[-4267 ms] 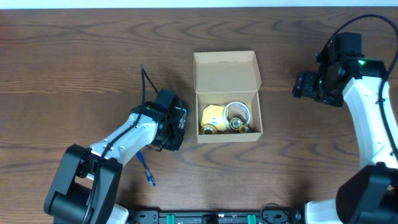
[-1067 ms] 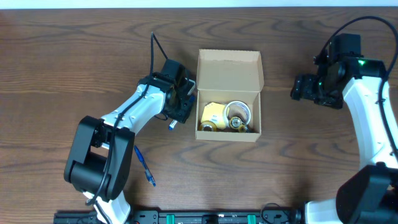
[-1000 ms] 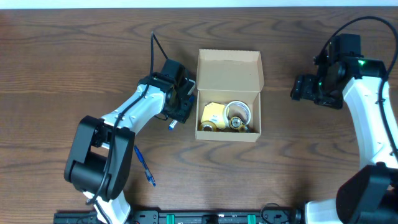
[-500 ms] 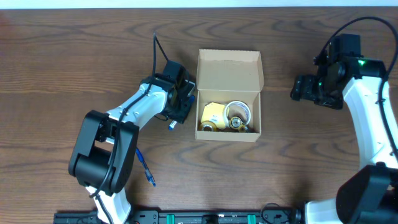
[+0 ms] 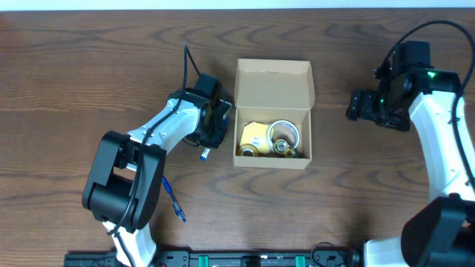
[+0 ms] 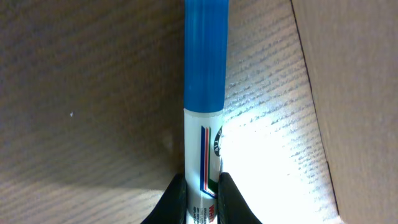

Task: Pack container
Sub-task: 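Close left gripper on the blue marker and lift it, then carry the marker over the box and lower it inside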

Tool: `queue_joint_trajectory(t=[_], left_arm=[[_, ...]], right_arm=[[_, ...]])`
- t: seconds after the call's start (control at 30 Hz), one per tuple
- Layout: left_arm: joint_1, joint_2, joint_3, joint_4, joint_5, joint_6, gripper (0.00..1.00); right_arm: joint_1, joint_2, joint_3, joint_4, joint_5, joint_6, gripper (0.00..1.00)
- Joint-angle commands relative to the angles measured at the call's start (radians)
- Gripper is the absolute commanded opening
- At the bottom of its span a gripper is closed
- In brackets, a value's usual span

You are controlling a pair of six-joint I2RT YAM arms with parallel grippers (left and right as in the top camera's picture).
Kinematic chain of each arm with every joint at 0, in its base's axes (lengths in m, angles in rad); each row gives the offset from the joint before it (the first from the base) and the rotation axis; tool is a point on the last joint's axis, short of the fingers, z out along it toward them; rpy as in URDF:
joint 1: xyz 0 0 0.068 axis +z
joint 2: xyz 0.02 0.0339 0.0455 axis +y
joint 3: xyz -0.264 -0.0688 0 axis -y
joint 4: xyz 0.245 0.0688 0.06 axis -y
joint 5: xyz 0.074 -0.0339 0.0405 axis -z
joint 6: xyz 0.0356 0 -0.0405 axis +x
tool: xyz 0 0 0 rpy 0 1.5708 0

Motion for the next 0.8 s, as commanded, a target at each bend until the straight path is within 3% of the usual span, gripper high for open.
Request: queue_joint_trajectory(t=[0.0, 0.43, 0.77], left_arm=[[0.007, 0.001, 0.052, -0.029, -0.011, -0.020, 0.08], [0.037, -0.190, 0.172, -0.151, -0.060, -0.060, 0.10], [-0.060, -0.203, 0.398, -0.271, -0.030, -0.019, 0.11]], right_arm=[[0.004, 0.000, -0.002, 0.002, -0.005, -0.008, 0.88], [0.006, 0.000, -0.002, 0.010, -0.005, -0.008, 0.88], [0.018, 0.000, -0.002, 0.026, -0.005, -0.008, 0.89]])
